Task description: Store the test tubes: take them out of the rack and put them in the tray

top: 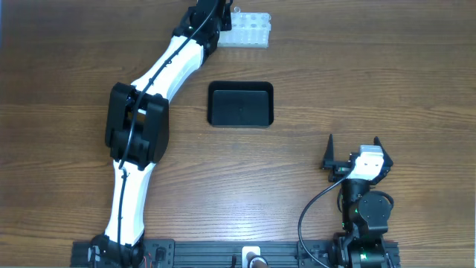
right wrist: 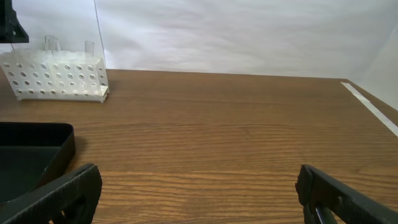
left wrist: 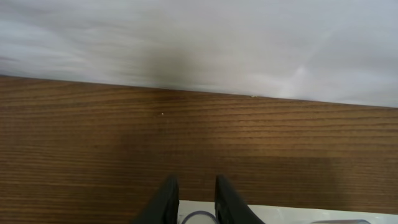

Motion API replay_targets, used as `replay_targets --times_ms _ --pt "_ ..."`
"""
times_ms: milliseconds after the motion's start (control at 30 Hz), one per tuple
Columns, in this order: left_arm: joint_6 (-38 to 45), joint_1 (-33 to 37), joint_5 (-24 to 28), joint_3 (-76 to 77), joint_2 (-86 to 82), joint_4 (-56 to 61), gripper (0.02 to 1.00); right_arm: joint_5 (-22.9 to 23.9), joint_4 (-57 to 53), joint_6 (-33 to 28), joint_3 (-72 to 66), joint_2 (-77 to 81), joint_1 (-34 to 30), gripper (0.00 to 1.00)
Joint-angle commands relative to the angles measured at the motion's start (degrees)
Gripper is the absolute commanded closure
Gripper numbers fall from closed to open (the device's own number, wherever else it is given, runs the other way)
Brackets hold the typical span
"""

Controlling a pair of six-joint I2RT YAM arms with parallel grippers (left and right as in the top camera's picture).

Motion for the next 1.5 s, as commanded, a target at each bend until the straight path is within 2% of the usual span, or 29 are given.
replay_targets --times_ms 33,233,567,1067,1200,1267,1367,1500 --pt "-0.2 -0.1 -0.5 1.2 1.0 0.2 0.836 -0.2 -0.2 -0.2 -0.3 -0.2 -0.2 0.009" --pt "-0.2 -0.1 -0.5 1.2 1.0 0.2 0.888 -0.2 -0.2 -0.2 -0.3 -0.2 -0.2 0.007" --pt "-0.2 -0.1 -0.5 1.2 -0.2 1.3 0.908 -0.2 -0.2 -0.2 -0.3 -0.2 -0.2 0.009" --pt "7.3 -0.1 -1.7 1.2 -22.2 2.4 0.961 -0.2 -0.2 -0.2 -0.3 -0.2 -0.2 0.007" --pt "7.6 -1.7 0.7 1.2 -27.4 -4.8 0.98 -0.2 -0.2 -0.2 -0.3 -0.2 -0.2 0.007" --pt "7.4 -2.9 3.9 1.2 -28.9 -12.2 0.976 -0.2 -0.2 -0.2 -0.3 -0.2 -0.2 0.009" --pt "-1.3 -4.4 5.2 1.2 -28.9 -24.8 0.978 -0.2 -0.2 -0.2 -0.3 -0.2 -0.2 0.009" --pt "-20.3 -5.9 5.2 1.2 -27.0 -42.6 0.978 -0.2 -0.2 -0.2 -0.3 -0.2 -0.2 0.009"
